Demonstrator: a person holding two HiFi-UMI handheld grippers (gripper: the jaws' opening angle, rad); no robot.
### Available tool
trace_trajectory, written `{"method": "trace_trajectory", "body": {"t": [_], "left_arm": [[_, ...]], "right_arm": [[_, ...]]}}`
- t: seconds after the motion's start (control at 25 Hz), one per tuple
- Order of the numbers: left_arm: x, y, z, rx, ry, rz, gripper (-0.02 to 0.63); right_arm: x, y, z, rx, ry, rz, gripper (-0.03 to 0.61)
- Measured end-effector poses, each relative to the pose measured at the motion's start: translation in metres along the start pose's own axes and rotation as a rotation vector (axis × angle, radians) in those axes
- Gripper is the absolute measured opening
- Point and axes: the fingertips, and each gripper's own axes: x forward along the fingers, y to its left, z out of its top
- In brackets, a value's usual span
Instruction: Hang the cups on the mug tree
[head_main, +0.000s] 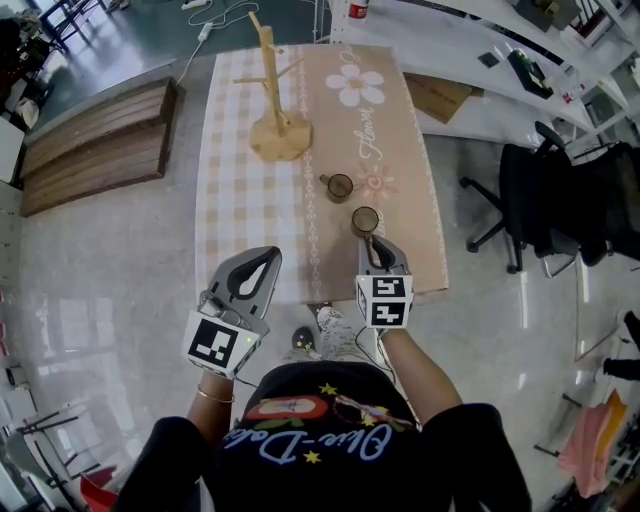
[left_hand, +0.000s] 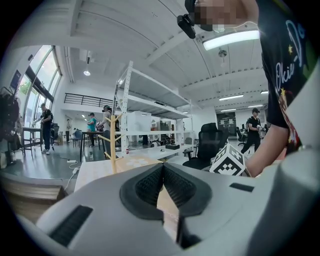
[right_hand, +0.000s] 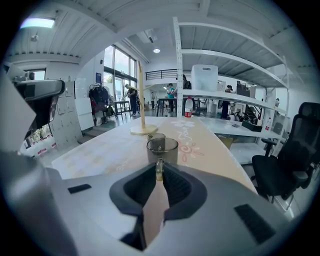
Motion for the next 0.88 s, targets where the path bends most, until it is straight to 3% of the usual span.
{"method": "trace_trajectory", "body": {"t": [0.4,0.72,0.88], "left_arm": [[-0.01,0.002,0.002,0.009,0.001,0.008,0.008],[0.015,0.008,0.017,-0.017,-0.033,0.073,0.008],[0.031,-0.004,0.022,-0.022,-0.048,0.067,0.008]], "right_arm": [[-0.007,0.002,0.018,-0.014,-0.035,0.018,0.049],[0.0,-0.008,0.046,-0.055,-0.071,0.114,0.049],[0.001,-0.015,0.055,-0.065,-0.081,0.165,0.049]]}}
